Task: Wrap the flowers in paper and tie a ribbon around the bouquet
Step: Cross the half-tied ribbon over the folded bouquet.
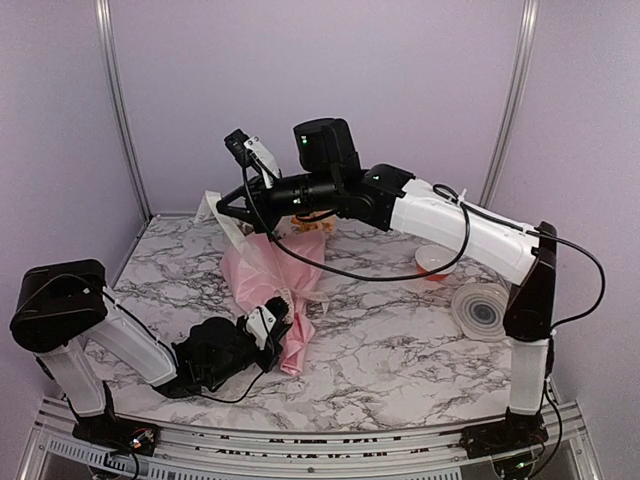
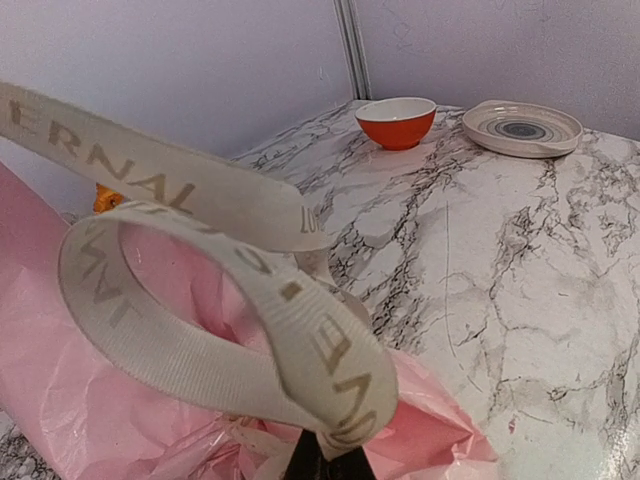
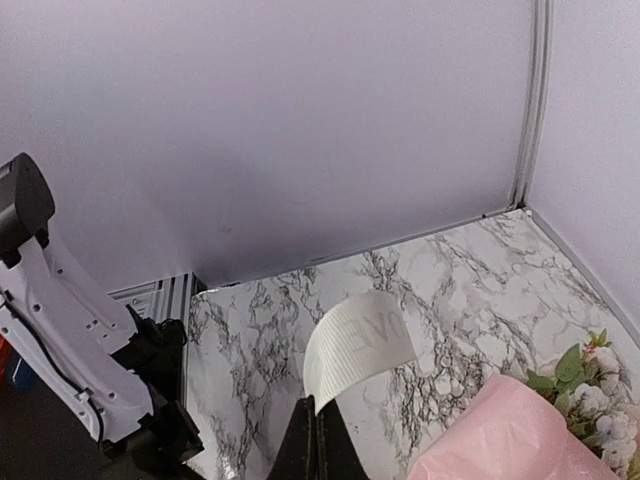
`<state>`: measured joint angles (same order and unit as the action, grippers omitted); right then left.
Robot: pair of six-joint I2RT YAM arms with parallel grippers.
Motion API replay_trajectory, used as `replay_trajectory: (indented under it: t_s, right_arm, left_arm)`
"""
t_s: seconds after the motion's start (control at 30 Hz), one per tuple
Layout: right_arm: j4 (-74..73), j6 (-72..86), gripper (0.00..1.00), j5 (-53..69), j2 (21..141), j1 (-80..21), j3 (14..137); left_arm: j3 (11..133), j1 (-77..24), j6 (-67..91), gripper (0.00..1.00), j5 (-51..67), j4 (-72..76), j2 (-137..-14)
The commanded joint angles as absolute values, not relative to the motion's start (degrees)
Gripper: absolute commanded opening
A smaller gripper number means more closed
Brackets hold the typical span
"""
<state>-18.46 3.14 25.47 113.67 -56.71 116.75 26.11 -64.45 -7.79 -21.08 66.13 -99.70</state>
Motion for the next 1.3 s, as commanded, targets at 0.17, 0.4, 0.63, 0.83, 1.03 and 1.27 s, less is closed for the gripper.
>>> replay_trajectory:
  t_s: [0.17,0.4,0.63,0.83,1.03,1.27]
  right_arm:
    - [-14.8,4.9,0.00,27.0,124.8,-59.4,129.8]
    - [-15.6,3.9,0.00,33.1,129.4,-63.3,132.1]
    - [-17.6,1.5,0.87,27.5,123.7,-62.5,127.3]
    - [-20.4,3.3,1.00,26.7,118.6,-58.6,125.9]
    - [-17.4,1.1,1.00,32.0,104.9,-51.6,107.1]
    - [-19.1,-12.4,0.89,47.7,97.0,-44.6,81.1]
  left_arm:
    - [25.3,-66.0,-9.2,0.00,-24.1,67.1,-99.8]
    - [25.7,-66.1,-9.0,0.00,-25.0,67.1,-100.0]
    - [25.9,-66.2,-8.0,0.00,-24.8,67.2,-100.3]
    - [26.0,-66.1,-7.3,0.00,-24.3,67.2,-100.1]
    - [25.6,-66.1,-5.7,0.00,-23.9,67.9,-99.8]
    - [26.0,-65.9,-4.6,0.00,-21.0,68.5,-100.3]
